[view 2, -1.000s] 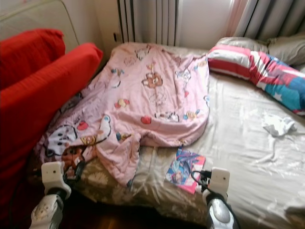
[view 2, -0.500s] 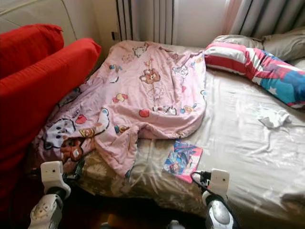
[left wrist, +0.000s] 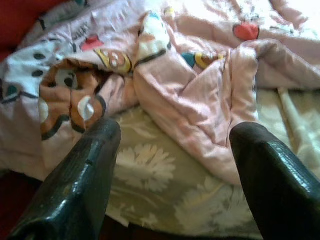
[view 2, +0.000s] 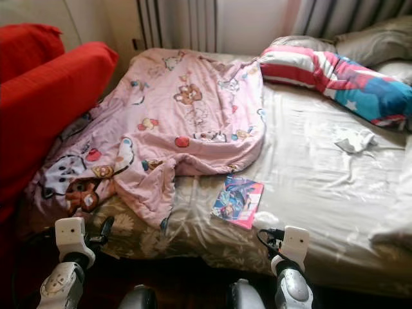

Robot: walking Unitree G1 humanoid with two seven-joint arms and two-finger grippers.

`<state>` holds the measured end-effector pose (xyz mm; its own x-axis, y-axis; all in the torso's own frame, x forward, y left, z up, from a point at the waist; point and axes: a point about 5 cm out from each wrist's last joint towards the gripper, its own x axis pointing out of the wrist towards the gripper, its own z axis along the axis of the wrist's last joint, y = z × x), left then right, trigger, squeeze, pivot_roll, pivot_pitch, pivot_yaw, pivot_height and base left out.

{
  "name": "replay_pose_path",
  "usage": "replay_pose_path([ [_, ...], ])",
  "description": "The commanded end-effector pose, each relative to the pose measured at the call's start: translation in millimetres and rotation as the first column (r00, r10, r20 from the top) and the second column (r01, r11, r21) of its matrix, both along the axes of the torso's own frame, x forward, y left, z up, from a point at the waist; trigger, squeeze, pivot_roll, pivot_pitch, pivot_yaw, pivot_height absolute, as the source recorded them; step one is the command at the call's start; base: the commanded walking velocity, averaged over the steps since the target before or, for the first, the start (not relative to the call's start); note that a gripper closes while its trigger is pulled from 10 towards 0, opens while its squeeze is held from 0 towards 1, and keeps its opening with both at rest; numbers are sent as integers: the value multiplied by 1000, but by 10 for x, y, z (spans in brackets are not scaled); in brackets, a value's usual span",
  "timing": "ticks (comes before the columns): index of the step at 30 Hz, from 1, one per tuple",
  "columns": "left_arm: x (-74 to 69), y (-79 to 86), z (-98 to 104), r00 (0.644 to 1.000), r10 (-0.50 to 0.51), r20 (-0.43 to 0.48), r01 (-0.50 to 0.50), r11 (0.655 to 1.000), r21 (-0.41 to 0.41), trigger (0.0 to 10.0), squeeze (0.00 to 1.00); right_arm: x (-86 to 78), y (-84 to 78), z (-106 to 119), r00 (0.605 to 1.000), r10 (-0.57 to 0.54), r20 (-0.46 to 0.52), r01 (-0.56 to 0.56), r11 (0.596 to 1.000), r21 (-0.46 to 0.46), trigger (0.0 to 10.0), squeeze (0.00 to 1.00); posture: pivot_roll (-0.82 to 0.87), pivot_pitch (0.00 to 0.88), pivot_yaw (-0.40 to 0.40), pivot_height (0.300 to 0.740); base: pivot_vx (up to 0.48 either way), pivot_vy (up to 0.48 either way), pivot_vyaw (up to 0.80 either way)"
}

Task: Clean up the room

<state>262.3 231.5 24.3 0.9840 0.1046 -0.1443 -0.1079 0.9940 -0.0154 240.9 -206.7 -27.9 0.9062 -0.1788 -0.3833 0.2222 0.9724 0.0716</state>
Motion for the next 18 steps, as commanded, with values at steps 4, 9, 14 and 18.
replay_pose_path([
  [4,-13,-13,-13,1000,-8,-7,8,1000,-12,10000,0,79,29,52,1000,9,22,-9,1000,14,10000,314,8,70,19,633,0,0,0],
  [9,-6,-2,-4,1000,-4,-7,4,1000,-9,10000,0,95,67,54,999,29,20,-29,999,15,10000,0,9,72,17,633,0,0,0],
  [14,-32,20,-21,1000,6,-12,-6,1000,-8,10000,0,100,92,54,999,40,23,-40,999,24,10000,0,3,69,21,633,0,0,0],
  [18,-43,21,-28,1000,2,-16,-2,1000,-5,10000,0,84,102,43,999,47,22,-47,999,25,10000,0,4,73,23,633,60,0,0],
])
